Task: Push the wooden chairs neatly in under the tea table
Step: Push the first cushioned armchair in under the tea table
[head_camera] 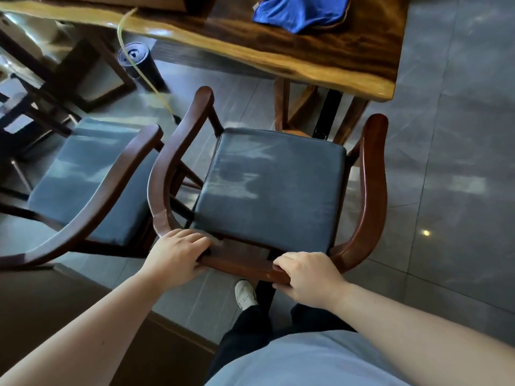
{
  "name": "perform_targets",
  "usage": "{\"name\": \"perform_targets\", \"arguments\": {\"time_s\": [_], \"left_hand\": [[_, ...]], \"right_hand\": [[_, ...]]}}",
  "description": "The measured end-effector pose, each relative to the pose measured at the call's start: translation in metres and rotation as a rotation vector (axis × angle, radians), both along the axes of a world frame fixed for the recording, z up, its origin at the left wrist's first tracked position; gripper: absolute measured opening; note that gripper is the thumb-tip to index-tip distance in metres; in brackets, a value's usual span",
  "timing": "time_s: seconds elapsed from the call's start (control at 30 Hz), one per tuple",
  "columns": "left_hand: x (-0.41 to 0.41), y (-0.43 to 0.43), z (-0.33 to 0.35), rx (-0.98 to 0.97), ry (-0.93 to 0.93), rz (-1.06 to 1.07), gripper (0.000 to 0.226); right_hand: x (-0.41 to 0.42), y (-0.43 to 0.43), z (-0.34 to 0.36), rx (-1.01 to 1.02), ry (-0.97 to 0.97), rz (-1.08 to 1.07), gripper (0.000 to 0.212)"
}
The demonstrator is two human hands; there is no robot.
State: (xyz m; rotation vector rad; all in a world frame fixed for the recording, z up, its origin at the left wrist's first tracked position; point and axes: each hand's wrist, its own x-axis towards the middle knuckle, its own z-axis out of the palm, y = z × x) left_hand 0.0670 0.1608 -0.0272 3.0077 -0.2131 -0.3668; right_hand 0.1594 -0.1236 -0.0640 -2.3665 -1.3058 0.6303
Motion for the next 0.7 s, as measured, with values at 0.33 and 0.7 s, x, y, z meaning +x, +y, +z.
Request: {"name": "perform_targets", "arguments": {"time_s": [0.33,0.7], "left_hand": [[0.023,0.027,-0.006,-0.096,-0.021,-0.252,0.044],[0.066,0.092,0.001,-0.062,-0.027,-0.180,0.036]], "right_hand": [[-0.020,0.009,-0.001,0.108,-0.104,-0.323,0.026],[-0.003,0.056,-0.011,0.083,-0.189,-0.353,0.038]]}}
